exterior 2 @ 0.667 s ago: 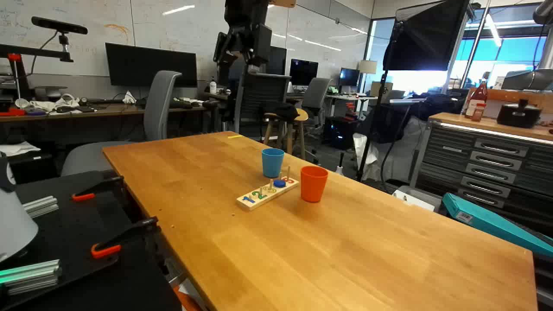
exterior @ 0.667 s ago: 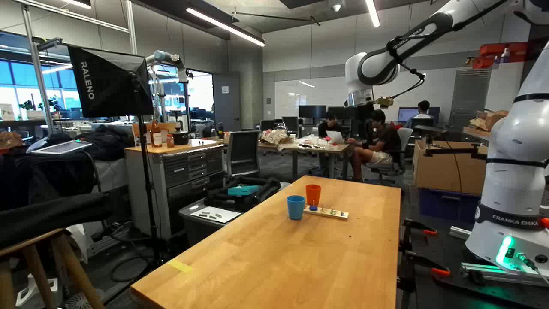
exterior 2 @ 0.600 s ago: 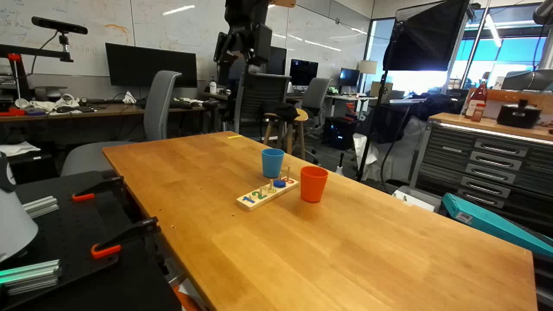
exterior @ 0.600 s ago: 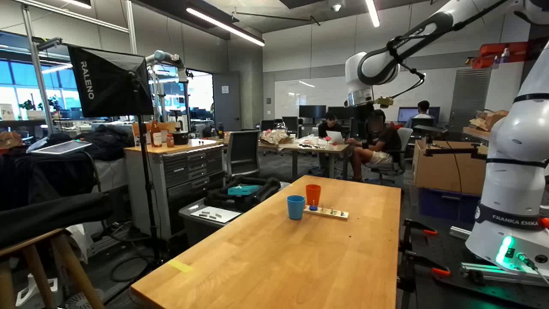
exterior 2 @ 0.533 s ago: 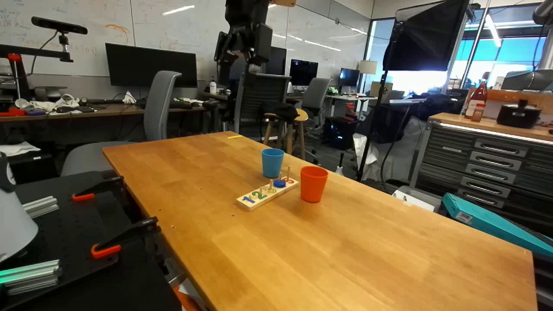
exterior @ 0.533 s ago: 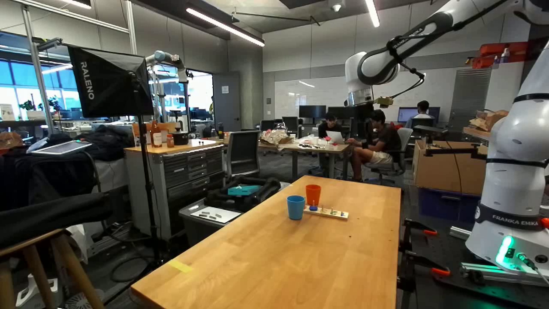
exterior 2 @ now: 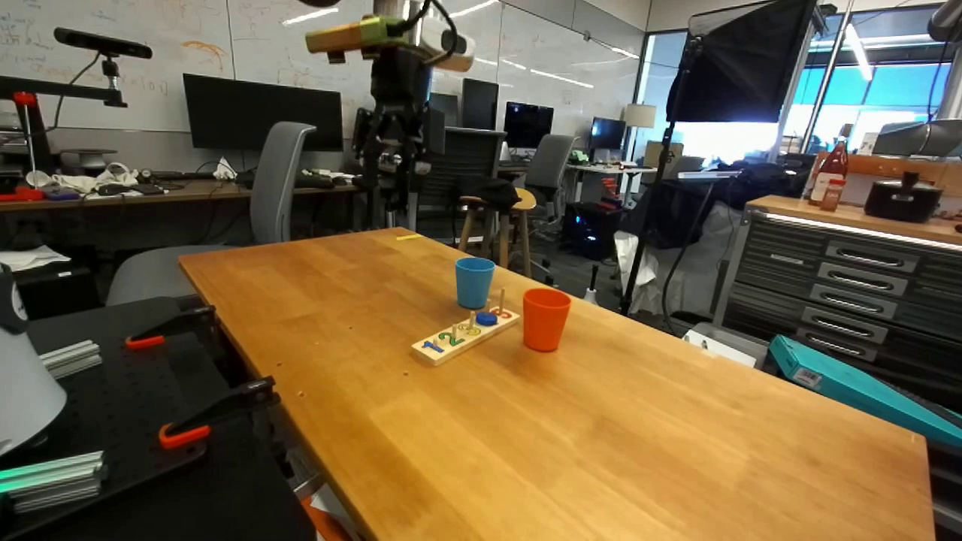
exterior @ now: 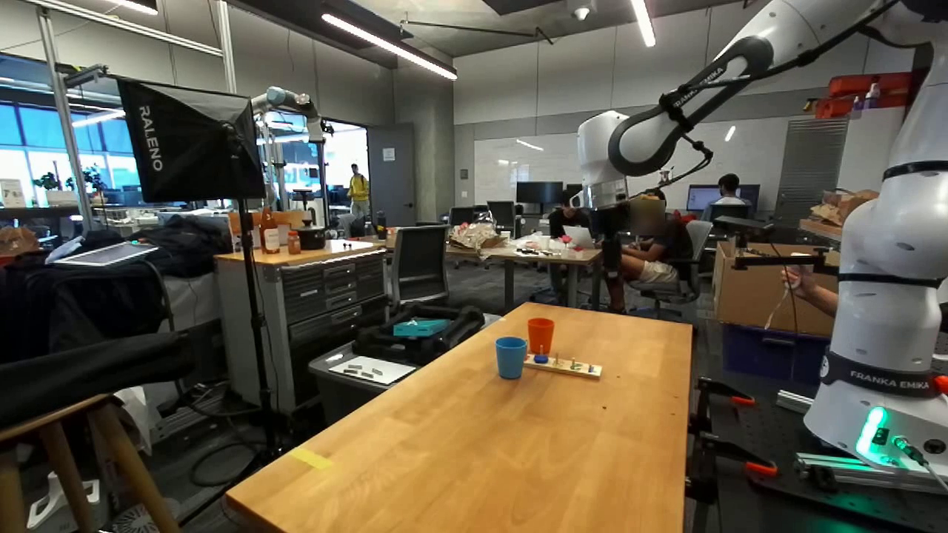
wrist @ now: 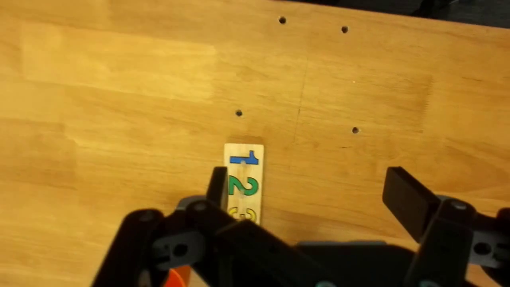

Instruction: Put the blue cup in the orange cup

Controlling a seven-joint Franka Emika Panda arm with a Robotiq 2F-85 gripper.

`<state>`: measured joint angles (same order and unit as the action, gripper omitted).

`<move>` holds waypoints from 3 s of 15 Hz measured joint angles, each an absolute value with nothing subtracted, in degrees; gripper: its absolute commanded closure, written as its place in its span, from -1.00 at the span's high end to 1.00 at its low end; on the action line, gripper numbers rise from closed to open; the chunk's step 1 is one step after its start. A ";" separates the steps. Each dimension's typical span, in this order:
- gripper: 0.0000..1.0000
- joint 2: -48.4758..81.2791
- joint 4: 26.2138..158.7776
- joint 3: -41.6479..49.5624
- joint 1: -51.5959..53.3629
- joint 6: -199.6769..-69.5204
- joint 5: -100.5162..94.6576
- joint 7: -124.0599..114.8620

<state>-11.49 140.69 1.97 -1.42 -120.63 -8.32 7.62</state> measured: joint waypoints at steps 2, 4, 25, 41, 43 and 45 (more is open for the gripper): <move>1.00 -6.49 139.82 -1.09 1.30 -125.24 -8.28 5.80; 1.00 -0.29 136.91 -3.54 3.29 -128.84 -8.43 3.47; 1.00 40.20 95.94 0.03 6.13 -127.50 -13.90 -3.22; -0.97 40.67 97.59 0.67 6.14 -125.06 -13.89 -3.28; -0.97 40.65 97.61 0.76 5.92 -124.95 -13.89 -3.31; -0.97 40.61 97.62 0.85 5.82 -124.87 -13.89 -3.32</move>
